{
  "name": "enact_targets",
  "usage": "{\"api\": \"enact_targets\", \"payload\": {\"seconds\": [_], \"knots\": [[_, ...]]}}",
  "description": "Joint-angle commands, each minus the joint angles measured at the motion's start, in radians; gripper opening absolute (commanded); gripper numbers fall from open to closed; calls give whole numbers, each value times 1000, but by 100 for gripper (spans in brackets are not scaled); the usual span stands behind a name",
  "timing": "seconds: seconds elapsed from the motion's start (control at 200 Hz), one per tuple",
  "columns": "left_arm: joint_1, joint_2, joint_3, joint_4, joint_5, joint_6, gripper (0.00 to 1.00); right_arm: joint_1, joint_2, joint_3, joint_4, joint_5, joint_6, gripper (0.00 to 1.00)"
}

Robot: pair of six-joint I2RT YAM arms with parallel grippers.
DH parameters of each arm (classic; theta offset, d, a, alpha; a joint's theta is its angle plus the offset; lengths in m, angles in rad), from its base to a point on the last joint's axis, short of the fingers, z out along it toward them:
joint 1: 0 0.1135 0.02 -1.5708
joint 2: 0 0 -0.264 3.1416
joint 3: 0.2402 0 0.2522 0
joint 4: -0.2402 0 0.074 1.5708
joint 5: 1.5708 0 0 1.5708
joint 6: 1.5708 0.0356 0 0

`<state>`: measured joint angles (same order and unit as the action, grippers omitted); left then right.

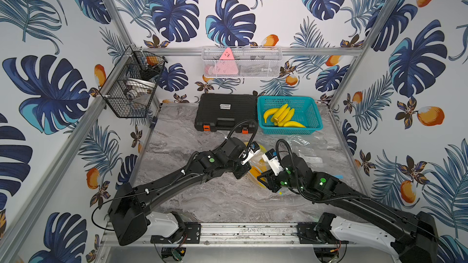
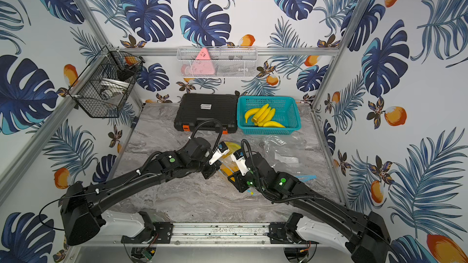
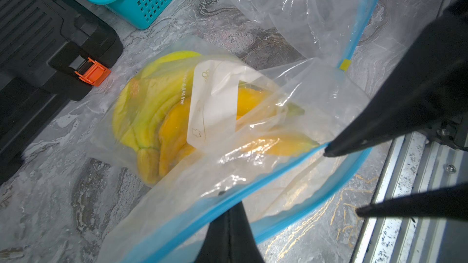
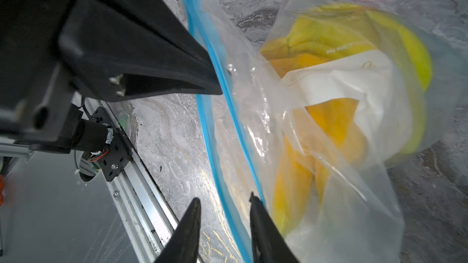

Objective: Open the zip-top bag and take out the banana
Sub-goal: Pick up the banana from the zipper food storage bag.

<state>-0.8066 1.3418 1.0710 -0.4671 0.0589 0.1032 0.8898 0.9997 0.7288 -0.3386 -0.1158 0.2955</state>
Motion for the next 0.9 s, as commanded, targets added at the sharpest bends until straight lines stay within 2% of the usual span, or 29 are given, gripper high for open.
{"api": "enact_targets", "payload": {"seconds": [0.0, 0.14, 0.285, 0.345, 0.43, 0.555, 0.896], "knots": [[-3, -5, -3, 8, 6, -16, 0, 2, 24, 15, 47, 0, 12, 35], [-2, 5, 9, -2, 2, -20, 0, 1, 24, -2, 65, -11, 26, 35], [-2, 31, 17, -14, -8, -16, 0, 0, -55, 25, -11, 144, 19, 42], [-2, 49, 26, -26, -16, -18, 0, 0, -110, 36, -21, 158, 11, 43], [-2, 68, 35, -27, -12, -23, 0, 0, -134, 41, -17, 93, 13, 43], [-2, 71, 52, -11, 5, -37, 0, 1, -51, 61, -54, 1, 20, 39], [-2, 62, 64, -1, 22, -52, 0, 1, -2, 8, 51, -47, 42, 37]]}}
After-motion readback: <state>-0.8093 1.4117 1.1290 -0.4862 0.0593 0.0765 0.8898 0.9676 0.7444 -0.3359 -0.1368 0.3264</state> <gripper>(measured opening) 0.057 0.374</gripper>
